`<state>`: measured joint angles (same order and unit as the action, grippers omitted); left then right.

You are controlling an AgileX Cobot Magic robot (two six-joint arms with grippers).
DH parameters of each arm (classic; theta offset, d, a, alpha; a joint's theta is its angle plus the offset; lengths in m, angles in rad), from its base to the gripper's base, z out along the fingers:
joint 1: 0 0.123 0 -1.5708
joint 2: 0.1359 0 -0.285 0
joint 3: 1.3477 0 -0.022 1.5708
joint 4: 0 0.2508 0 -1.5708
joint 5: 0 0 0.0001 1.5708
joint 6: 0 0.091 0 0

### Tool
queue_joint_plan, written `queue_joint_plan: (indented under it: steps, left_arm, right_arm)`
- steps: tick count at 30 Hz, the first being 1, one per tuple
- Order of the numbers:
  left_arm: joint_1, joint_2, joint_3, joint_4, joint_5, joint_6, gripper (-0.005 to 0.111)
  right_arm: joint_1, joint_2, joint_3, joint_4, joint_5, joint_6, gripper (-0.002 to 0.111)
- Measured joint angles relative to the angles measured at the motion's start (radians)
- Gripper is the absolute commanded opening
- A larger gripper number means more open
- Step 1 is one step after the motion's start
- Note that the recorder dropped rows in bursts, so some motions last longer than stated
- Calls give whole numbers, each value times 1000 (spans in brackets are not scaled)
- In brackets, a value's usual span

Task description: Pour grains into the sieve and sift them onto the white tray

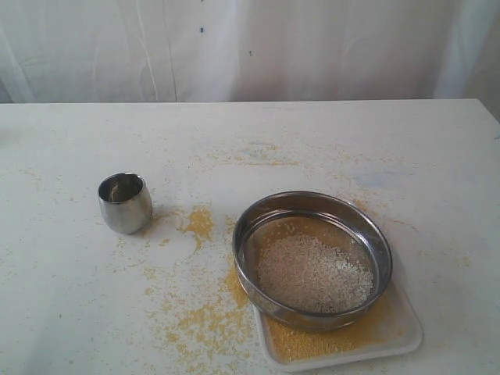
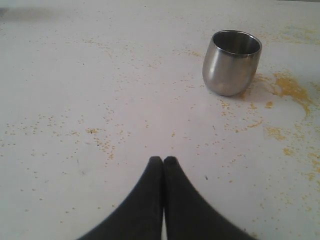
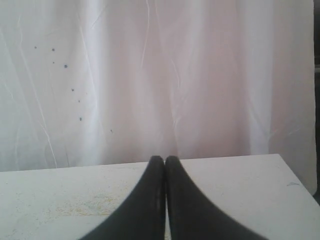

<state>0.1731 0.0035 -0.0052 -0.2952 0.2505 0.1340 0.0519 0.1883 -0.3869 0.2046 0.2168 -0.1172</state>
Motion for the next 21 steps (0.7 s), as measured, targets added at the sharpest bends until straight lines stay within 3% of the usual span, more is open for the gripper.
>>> queue_joint_plan:
  steps: [10, 21]
  left_arm:
    - [0, 0, 0, 0, 0, 0, 0]
    - [0, 0, 2, 0, 0, 0, 0]
  right_arm:
    - [0, -36, 48, -1, -70, -2, 0]
    - [-103, -183, 304, -150, -167, 56, 0]
